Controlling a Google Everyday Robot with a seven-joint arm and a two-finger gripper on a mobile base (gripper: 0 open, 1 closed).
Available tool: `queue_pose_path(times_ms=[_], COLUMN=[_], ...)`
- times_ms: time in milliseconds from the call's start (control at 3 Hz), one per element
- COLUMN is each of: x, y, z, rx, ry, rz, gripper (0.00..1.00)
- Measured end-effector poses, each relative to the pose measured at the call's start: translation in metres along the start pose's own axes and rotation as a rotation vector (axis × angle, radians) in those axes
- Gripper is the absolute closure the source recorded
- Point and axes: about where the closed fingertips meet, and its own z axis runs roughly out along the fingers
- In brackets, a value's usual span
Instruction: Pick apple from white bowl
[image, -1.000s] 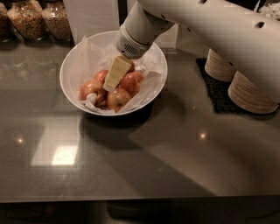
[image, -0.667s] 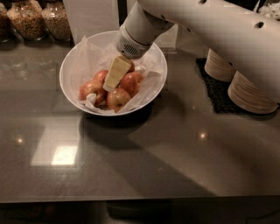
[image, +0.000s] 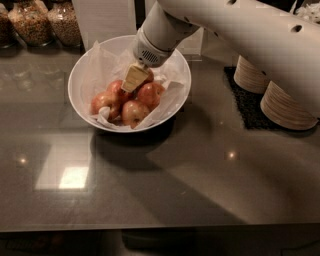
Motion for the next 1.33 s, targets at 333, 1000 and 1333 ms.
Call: queue_pose_path(times_ms=[333, 1000, 1333], x=[0.0000, 0.0000, 0.0000], y=[0.0000, 0.0000, 0.0001], z=[0.0000, 0.0000, 0.0001], rx=[0.000, 0.000, 0.000], ry=[0.000, 0.000, 0.000], rz=[0.000, 0.000, 0.000], gripper=[0.66, 0.85, 0.62])
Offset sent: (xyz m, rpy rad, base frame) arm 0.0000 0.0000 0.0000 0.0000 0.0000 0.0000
